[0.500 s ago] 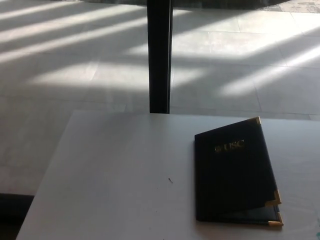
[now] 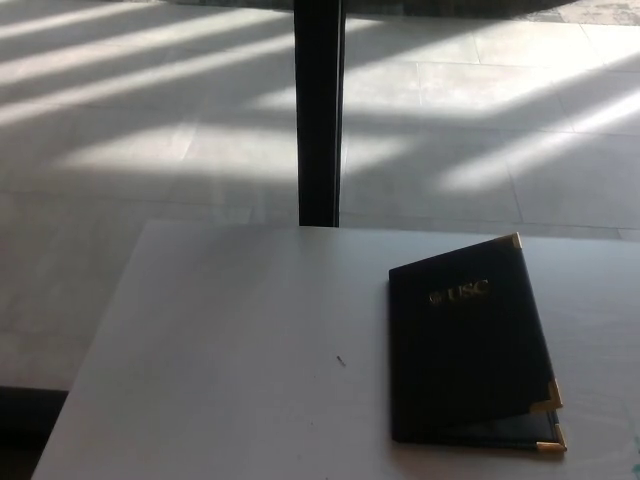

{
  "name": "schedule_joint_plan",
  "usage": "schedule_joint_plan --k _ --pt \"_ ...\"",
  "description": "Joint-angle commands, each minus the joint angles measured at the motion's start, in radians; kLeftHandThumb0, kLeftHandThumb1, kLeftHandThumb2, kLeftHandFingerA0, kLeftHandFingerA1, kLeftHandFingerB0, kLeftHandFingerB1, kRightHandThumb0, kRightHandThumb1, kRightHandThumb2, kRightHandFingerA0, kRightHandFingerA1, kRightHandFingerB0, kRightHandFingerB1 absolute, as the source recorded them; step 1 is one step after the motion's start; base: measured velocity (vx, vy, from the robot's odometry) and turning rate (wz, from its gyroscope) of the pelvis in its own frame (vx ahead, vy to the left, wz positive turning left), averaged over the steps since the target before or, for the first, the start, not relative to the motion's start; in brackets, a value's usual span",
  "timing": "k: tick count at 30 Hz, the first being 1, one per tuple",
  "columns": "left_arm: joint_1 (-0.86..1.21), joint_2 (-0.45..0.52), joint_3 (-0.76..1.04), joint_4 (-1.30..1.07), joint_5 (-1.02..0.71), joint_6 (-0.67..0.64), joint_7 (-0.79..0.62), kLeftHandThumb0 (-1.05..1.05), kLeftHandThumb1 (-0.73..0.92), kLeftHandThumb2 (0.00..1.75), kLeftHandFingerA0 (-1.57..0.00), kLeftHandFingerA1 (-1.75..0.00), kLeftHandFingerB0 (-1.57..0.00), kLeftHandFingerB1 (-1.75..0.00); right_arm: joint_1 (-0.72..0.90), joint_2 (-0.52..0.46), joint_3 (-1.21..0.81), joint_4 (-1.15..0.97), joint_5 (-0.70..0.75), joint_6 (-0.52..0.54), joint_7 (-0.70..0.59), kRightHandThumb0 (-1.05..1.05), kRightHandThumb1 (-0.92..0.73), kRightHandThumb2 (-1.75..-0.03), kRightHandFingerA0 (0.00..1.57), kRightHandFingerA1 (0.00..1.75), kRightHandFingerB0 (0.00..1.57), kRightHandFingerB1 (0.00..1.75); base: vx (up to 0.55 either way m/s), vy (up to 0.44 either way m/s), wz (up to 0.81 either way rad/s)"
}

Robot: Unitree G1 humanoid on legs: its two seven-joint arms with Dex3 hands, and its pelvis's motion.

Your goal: There is a diary kept infront of the robot and the robot uses its right hand to grab its cover and puses it to the left to open it.

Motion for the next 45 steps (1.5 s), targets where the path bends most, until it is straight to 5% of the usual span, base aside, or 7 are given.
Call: schedule_joint_plan --k 1,6,10,11,19,26,45 --pt "-0.061 0.090 0.215 0.106 -0.235 0.018 0.011 -0.91 0.65 1.50 -0.17 -1.03 0.00 -0.88 -0.148 -0.264 -0.401 -0.077 0.415 0.061 -0.193 -0.45 -0.74 -1.26 0.19 0.76 0.00 0.61 0.00 0.000 0.00" --pt "-0.055 0.088 0.231 0.104 -0.224 0.017 -0.010 -1.05 0.92 1.16 -0.18 -1.62 -0.12 -1.38 -0.262 -0.264 -0.380 -0.311 0.372 0.127 -0.284 -0.77 -0.85 -1.18 0.64 1.17 0.41 0.91 0.00 0.000 0.00" --pt "-0.062 0.090 0.238 0.115 -0.212 0.013 0.001 -0.88 0.63 1.48 -0.19 -1.03 0.00 -0.86 -0.359 -0.227 -0.300 -0.564 0.350 0.224 -0.358 -0.75 -0.92 -0.79 0.60 1.27 0.35 1.10 0.00 0.000 0.00" --pt "-0.063 0.092 0.241 0.116 -0.213 0.017 -0.003 -1.05 0.92 1.17 -0.18 -1.62 -0.13 -1.38 -0.356 -0.222 -0.277 -0.595 0.339 0.239 -0.340 -0.76 -0.92 -0.83 0.60 1.25 0.35 1.11 0.00 0.000 0.00" --pt "-0.065 0.094 0.254 0.132 -0.214 0.008 -0.001 -0.83 0.57 1.41 -0.20 -0.99 -0.02 -0.84 -0.426 -0.101 -0.105 -0.882 0.342 0.276 -0.307 -0.76 -0.92 -0.81 0.79 0.93 0.58 0.88 0.00 0.000 0.00" --pt "-0.067 0.095 0.248 0.132 -0.202 0.004 0.001 -1.05 0.92 1.12 -0.20 -1.63 -0.14 -1.36 -0.430 0.005 0.064 -1.049 0.321 0.344 -0.318 -0.75 -0.92 -0.79 0.98 0.68 0.71 0.68 0.00 0.000 0.00" --pt "-0.061 0.104 0.224 0.144 -0.227 -0.001 0.003 -0.81 0.61 1.44 -0.18 -0.97 0.00 -0.82 -0.408 0.263 0.443 -1.077 0.297 0.430 -0.304 -0.66 -0.92 -0.85 0.33 0.47 0.23 0.40 0.00 0.000 0.00"
